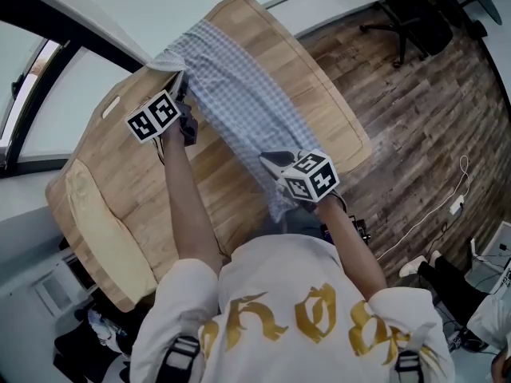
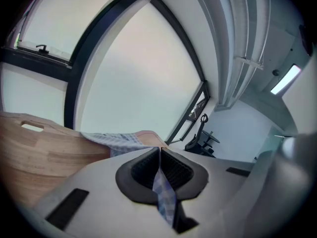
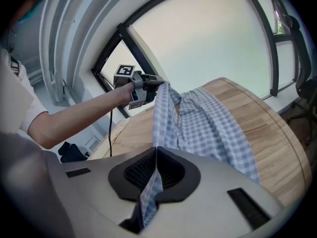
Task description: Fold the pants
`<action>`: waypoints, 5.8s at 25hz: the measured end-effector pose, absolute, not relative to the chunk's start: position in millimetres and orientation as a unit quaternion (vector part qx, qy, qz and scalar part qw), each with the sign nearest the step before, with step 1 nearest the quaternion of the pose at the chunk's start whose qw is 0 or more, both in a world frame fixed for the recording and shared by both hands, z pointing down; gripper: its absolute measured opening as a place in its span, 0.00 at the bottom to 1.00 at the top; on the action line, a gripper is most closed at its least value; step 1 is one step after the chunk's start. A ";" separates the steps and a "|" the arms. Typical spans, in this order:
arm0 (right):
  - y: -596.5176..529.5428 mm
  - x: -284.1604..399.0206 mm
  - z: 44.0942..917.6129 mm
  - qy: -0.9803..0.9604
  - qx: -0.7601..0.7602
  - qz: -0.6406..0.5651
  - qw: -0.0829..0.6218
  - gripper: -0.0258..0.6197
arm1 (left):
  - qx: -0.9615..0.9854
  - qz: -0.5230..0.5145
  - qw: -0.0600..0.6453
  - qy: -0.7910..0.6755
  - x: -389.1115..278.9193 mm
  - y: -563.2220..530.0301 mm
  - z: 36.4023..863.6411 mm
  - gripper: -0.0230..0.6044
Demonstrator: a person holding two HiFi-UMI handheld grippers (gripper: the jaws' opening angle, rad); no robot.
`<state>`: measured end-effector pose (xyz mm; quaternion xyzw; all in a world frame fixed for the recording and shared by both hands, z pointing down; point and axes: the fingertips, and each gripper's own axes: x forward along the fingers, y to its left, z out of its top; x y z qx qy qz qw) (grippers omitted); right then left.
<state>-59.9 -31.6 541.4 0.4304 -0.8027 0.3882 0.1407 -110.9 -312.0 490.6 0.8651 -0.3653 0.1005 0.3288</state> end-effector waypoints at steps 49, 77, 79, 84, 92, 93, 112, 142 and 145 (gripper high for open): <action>-4.7 92.3 635.5 -0.689 0.521 0.435 0.252 0.22 | 0.877 0.328 0.251 -0.245 71.6 -296.8 600.3 0.41; 91.0 -32.1 647.5 -0.568 0.611 0.482 0.267 0.28 | 0.897 0.336 0.252 -0.133 28.4 -115.0 585.2 0.40; 97.3 -21.5 648.8 -0.553 0.623 0.469 0.292 0.10 | 0.898 0.335 0.252 -0.131 30.4 -114.6 583.8 0.40; 103.6 0.1 627.3 -0.563 0.626 0.483 0.241 0.09 | 0.898 0.328 0.264 -0.127 36.7 -113.4 584.2 0.40; 124.8 82.5 606.2 -0.540 0.659 0.459 0.252 0.09 | 0.892 0.338 0.282 -0.108 44.0 -100.5 601.5 0.40; 127.0 92.3 608.9 -0.536 0.659 0.459 0.260 0.09 | 0.891 0.339 0.283 -0.107 43.7 -99.6 603.3 0.40; 86.4 150.2 608.0 -0.515 0.709 0.427 0.223 0.26 | 0.884 0.284 0.301 -0.216 -41.0 -197.5 582.1 0.40; -371.6 -32.0 546.3 -0.836 0.443 0.188 0.262 0.23 | 0.824 0.263 0.299 -0.403 -188.4 -421.6 583.7 0.41; -399.8 -43.4 571.1 -0.841 0.418 0.167 0.300 0.27 | 0.825 0.279 0.295 -0.394 -182.5 -438.9 597.9 0.41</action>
